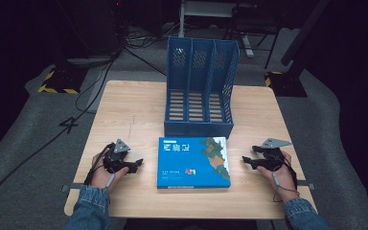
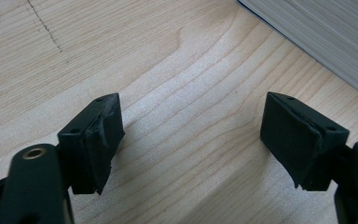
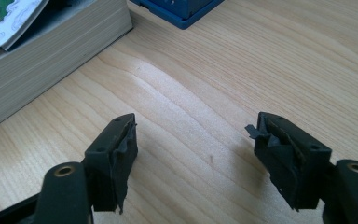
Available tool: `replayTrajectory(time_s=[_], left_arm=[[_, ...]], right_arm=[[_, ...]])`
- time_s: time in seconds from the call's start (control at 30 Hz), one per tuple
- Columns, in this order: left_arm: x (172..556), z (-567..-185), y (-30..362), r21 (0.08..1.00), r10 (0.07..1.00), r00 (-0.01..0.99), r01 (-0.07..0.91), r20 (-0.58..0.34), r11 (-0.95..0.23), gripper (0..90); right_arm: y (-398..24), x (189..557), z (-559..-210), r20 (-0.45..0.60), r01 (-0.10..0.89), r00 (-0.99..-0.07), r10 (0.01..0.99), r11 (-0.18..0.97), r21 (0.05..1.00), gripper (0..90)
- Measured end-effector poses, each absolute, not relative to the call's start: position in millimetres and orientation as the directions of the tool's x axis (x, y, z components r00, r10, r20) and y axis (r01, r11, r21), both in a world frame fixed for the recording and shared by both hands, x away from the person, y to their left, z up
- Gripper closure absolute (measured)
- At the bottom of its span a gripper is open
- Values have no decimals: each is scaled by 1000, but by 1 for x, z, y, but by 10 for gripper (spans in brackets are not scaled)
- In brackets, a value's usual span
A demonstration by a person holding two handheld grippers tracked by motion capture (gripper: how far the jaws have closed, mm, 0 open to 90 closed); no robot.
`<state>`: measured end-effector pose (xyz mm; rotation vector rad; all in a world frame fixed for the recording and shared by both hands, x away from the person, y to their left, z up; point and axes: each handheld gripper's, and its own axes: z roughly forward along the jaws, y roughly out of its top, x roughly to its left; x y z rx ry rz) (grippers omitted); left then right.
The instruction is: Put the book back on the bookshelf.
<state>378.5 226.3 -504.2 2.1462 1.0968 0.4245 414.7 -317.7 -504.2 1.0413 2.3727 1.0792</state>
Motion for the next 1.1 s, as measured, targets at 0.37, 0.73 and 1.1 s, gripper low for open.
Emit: replayTrajectory(time_s=[0.37, 0.73, 1.1], left_arm=[[379, -504, 214, 698, 857, 515, 623, -26, -353, 189], [382, -484, 201, 726, 854, 518, 603, -42, -330, 334], [382, -464, 177, 731, 828, 549, 611, -114, -305, 345]], right_arm=[[-318, 410, -504, -5, 489, -653, 758, 427, 761, 418], [-309, 399, -493, -35, 492, -650, 759, 454, 743, 442], [-302, 387, -492, 63, 609, -600, 797, 404, 682, 344]])
